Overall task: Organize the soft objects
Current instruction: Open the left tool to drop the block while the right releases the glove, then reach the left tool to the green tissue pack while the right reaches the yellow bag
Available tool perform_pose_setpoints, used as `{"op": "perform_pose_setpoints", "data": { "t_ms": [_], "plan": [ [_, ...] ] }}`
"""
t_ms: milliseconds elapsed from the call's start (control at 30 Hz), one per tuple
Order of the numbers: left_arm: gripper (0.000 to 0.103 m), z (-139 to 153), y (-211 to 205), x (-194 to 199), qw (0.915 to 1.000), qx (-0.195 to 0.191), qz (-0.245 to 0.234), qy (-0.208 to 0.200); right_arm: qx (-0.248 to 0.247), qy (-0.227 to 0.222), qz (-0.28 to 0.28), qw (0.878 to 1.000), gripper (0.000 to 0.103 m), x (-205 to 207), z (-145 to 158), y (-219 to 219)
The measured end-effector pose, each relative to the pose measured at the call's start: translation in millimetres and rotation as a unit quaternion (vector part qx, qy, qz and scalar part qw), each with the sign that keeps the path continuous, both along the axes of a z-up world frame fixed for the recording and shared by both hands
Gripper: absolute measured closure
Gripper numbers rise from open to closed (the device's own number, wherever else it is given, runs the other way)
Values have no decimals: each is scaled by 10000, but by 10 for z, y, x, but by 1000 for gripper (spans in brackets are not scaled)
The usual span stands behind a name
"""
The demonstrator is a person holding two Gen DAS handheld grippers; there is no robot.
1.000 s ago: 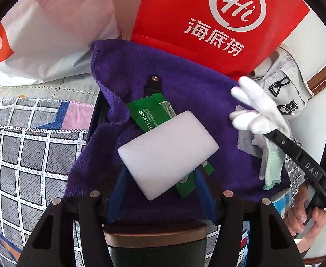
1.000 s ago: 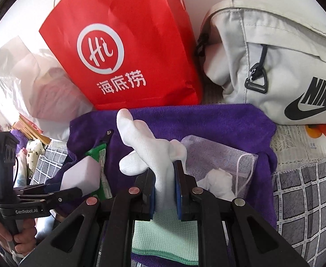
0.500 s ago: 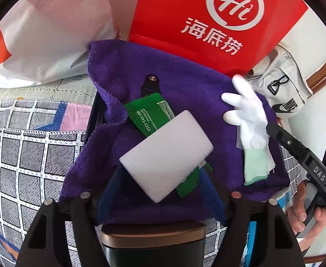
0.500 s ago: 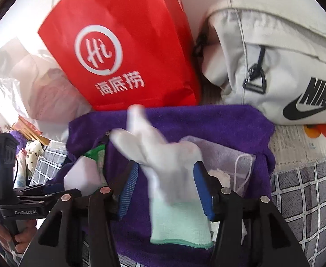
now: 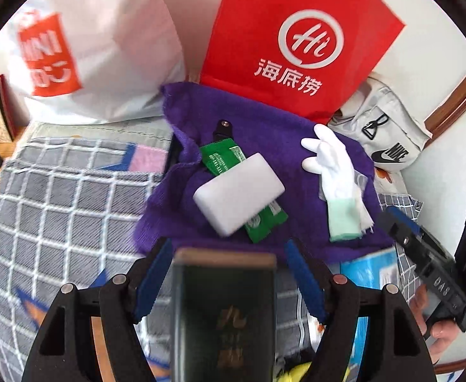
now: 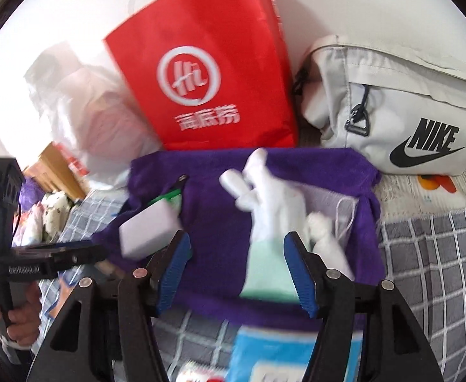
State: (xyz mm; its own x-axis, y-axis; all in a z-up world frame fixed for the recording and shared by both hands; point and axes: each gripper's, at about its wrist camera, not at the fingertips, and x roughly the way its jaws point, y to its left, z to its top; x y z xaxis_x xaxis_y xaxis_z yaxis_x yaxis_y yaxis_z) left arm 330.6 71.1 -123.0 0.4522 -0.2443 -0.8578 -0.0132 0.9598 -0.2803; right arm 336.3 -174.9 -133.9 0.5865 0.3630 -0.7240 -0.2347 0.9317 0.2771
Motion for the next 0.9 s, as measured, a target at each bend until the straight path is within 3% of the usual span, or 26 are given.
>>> {"op": "perform_pose_setpoints", "data": {
  "t_ms": [233, 567, 800, 900],
  "plan": [
    [31, 172, 154, -563, 9997, 122, 112, -155, -246, -75, 416, 9988, 41, -679, 110, 214],
    [31, -34, 295, -1316, 9996, -8, 270, -8, 27, 187, 878, 9960, 38, -1625, -24, 406],
    [31, -178, 331, -1691, 9997, -58, 217, 79, -601, 107, 1250, 9903, 39, -2062, -180, 716],
    [31, -268, 304, -1821, 9998, -94, 91, 131, -647, 228, 1297, 9892, 39, -2181, -272, 716]
  ]
}}
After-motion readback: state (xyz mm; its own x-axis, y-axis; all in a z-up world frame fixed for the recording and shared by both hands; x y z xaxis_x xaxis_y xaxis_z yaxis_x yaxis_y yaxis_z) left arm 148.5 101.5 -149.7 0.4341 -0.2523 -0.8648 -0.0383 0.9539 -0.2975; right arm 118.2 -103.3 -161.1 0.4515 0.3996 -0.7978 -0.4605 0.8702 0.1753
